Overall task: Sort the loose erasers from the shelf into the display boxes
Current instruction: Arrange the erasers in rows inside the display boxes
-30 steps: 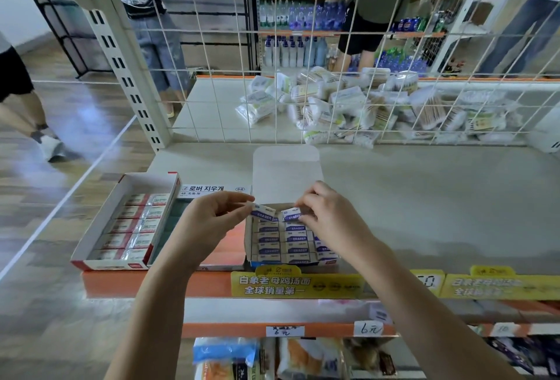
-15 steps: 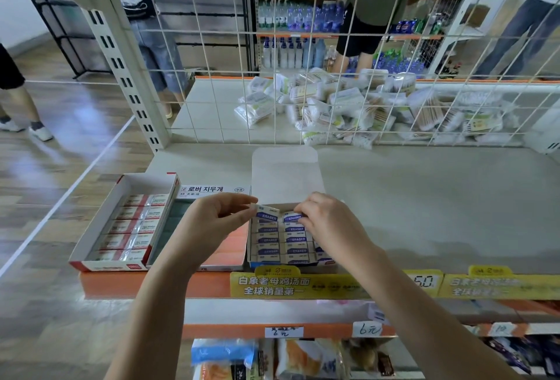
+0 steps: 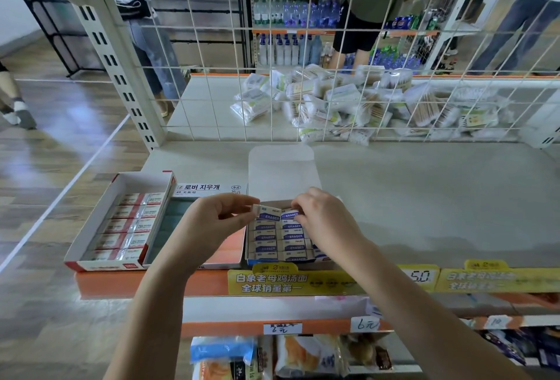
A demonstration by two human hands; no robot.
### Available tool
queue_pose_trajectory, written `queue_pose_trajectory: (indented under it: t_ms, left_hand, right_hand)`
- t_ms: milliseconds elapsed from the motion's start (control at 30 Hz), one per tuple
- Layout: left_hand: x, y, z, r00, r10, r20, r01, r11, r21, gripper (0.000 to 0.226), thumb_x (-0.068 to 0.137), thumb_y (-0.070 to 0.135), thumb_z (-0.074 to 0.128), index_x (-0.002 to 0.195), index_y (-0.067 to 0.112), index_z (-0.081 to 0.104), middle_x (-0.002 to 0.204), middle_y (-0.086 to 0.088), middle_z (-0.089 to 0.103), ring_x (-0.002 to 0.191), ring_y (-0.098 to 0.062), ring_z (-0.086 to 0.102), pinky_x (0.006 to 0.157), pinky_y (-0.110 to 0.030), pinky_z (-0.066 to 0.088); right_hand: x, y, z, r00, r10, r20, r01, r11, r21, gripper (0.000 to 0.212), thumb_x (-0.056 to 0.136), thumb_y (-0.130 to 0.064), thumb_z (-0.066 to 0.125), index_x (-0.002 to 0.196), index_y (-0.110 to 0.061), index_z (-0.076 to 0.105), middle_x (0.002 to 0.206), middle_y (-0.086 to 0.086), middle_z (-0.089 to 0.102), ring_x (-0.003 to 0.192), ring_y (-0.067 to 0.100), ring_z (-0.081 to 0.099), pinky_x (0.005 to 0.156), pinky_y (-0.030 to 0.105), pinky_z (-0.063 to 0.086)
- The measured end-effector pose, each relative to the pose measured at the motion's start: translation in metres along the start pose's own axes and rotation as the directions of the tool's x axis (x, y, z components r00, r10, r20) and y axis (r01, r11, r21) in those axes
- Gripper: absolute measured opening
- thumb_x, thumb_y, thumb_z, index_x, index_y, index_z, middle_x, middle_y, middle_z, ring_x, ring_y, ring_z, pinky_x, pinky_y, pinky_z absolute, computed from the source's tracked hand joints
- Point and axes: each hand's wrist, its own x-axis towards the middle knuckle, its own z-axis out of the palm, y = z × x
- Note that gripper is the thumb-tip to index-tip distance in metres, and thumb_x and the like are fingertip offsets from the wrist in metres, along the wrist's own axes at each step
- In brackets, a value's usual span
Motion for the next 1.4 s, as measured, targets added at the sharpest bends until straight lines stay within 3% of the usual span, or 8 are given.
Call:
queue_pose_trajectory:
  t_ms: [300, 767, 933, 1200, 1400]
  left_hand:
    - [0.000, -0.002, -0.003, 1.000, 0.014, -0.001, -0.014, 0.999, 0.052, 0.018, 0.088, 0.016, 0.060, 0.103, 0.025, 0.066, 0.087, 0.012, 0.069, 0.064, 0.015, 0.055, 0.053, -0.003, 0.041]
    - [0.002, -0.009, -0.009, 1.000, 0.009, -0.007, -0.009, 0.999, 0.038, 0.019, 0.087, 0.015, 0.062, 0.098, 0.030, 0.066, 0.079, 0.014, 0.070, 0.058, 0.009, 0.054, 0.049, -0.011, 0.042]
    - [0.003, -0.009, -0.010, 1.000, 0.014, 0.011, -0.015, 0.997, 0.069, 0.019, 0.088, 0.019, 0.061, 0.098, 0.034, 0.064, 0.080, 0.015, 0.070, 0.059, 0.009, 0.053, 0.050, -0.013, 0.043]
    - [0.005, -0.010, -0.008, 1.000, 0.014, 0.017, -0.015, 0.998, 0.067, 0.018, 0.088, 0.020, 0.061, 0.103, 0.029, 0.066, 0.076, 0.018, 0.070, 0.058, 0.007, 0.052, 0.051, -0.015, 0.042]
    - [0.004, -0.011, -0.011, 1.000, 0.027, 0.012, -0.028, 0.996, 0.079, 0.018, 0.088, 0.018, 0.061, 0.102, 0.029, 0.065, 0.079, 0.014, 0.070, 0.059, 0.009, 0.054, 0.049, -0.013, 0.042]
  right_hand:
    - [0.002, -0.005, -0.006, 0.994, -0.094, 0.059, 0.100, 0.988, -0.116, 0.015, 0.089, -0.005, 0.056, 0.102, -0.010, 0.062, 0.098, 0.002, 0.054, 0.091, 0.014, 0.050, 0.076, 0.023, 0.044]
    - [0.005, -0.003, -0.006, 0.994, -0.102, 0.044, 0.107, 0.986, -0.126, 0.012, 0.087, -0.003, 0.057, 0.095, -0.010, 0.063, 0.091, 0.000, 0.055, 0.083, 0.015, 0.052, 0.074, 0.030, 0.051]
    - [0.002, -0.003, 0.001, 0.997, -0.071, 0.005, 0.071, 0.993, -0.096, 0.006, 0.088, -0.005, 0.058, 0.087, -0.008, 0.063, 0.084, 0.001, 0.054, 0.078, 0.017, 0.053, 0.083, 0.041, 0.049]
    - [0.003, -0.001, 0.002, 0.998, -0.039, 0.042, 0.043, 0.993, -0.110, 0.013, 0.093, -0.019, 0.056, 0.095, -0.011, 0.066, 0.090, 0.000, 0.059, 0.083, 0.017, 0.056, 0.094, 0.043, 0.045]
    - [0.002, -0.008, 0.001, 0.996, -0.086, -0.030, 0.083, 0.993, -0.089, 0.011, 0.091, -0.016, 0.057, 0.094, -0.012, 0.067, 0.085, 0.000, 0.060, 0.079, 0.017, 0.056, 0.078, 0.038, 0.049]
